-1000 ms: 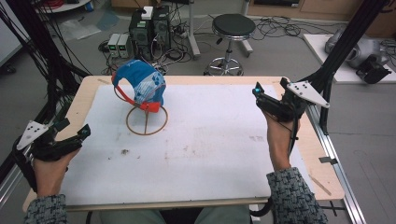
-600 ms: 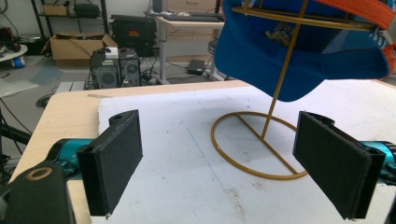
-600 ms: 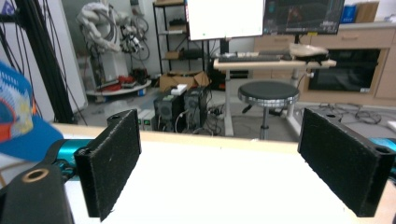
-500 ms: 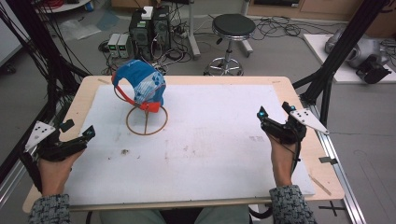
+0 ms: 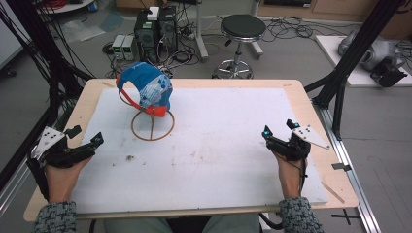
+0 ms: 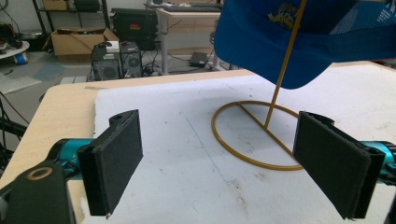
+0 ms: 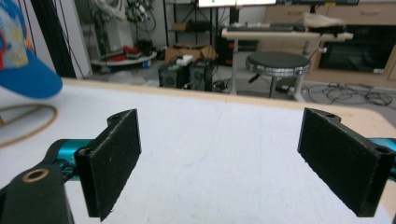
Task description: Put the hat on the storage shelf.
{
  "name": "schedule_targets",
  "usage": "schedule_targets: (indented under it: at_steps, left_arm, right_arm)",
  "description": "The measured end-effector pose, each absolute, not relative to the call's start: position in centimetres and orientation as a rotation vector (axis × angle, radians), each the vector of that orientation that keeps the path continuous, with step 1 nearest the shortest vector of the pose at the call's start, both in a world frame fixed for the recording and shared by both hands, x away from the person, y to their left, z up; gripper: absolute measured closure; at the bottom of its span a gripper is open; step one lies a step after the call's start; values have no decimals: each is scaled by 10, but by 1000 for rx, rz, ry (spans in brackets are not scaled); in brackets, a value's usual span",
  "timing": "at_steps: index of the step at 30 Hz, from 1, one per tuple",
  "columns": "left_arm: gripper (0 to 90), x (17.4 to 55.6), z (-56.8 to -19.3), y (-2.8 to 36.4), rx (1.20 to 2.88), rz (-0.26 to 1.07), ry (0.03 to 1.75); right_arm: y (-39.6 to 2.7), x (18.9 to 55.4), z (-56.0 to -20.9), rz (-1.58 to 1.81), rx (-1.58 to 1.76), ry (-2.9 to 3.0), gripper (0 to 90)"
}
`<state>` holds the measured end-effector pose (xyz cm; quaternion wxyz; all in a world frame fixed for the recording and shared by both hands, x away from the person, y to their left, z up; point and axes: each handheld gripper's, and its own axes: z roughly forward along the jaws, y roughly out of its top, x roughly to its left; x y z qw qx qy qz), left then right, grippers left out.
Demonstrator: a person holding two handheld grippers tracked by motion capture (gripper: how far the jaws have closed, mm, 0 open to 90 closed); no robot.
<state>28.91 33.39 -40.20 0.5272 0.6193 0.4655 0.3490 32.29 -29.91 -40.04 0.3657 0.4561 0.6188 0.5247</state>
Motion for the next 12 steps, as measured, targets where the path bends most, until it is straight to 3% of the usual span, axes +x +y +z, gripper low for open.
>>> schedule_targets:
  at_steps: [12]
  left_arm:
    - [160,290,-402,335,1473,833,1112]
  right_arm:
    - [-301,322,-412,1351,1207,1598,124]
